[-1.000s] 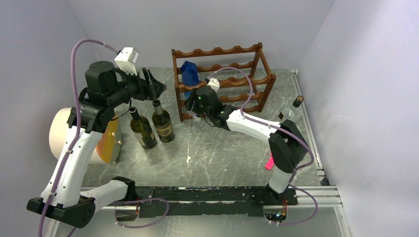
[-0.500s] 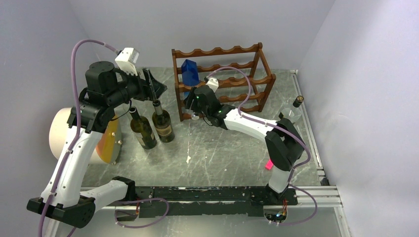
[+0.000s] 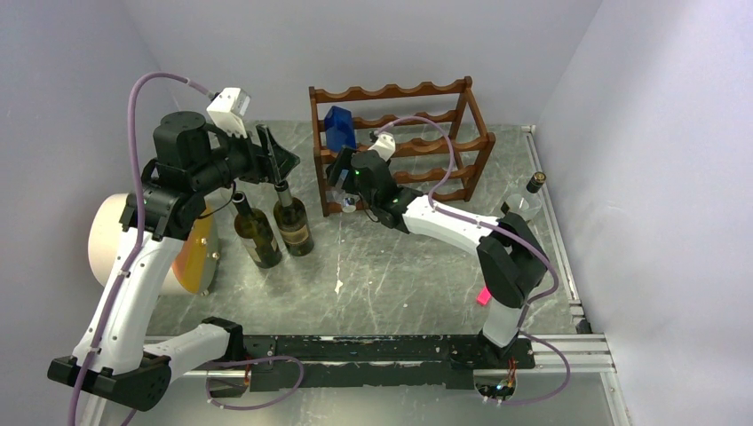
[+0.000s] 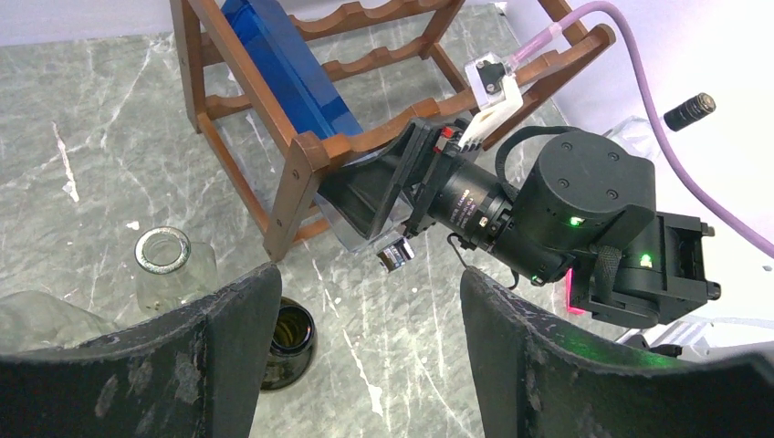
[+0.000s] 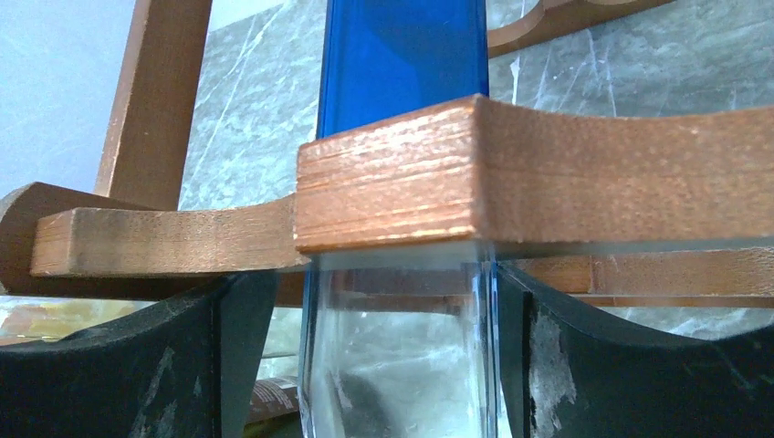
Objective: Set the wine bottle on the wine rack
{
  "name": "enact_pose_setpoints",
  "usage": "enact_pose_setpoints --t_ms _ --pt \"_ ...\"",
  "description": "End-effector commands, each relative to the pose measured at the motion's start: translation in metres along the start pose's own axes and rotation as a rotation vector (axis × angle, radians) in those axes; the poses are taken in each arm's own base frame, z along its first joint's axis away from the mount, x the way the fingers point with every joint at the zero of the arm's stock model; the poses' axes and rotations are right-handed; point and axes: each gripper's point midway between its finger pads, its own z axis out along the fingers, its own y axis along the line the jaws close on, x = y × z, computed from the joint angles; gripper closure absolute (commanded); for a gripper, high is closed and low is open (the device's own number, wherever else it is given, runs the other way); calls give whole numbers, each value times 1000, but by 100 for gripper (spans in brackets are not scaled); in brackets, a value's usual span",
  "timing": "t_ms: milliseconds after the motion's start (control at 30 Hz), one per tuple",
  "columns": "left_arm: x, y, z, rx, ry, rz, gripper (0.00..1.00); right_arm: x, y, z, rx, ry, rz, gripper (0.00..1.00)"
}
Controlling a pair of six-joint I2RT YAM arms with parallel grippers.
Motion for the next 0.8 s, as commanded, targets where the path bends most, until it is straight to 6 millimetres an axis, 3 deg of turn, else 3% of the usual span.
enact_pose_setpoints --t_ms 0,200,467,600,767 --pt "1 -1 -4 9 -1 6 24 -48 20 -9 -52 -154 58 14" --pt "-1 0 -7 1 -8 9 24 -51 23 -23 -80 -132 39 7" --pt "-2 0 -8 -2 -19 13 24 -53 10 -56 -47 -79 -14 2" --pt "-1 0 -8 -1 -27 11 24 -39 -4 -71 -23 -4 -56 2" --pt "2 0 -4 8 -19 4 24 -18 -7 -81 -44 107 -119 2"
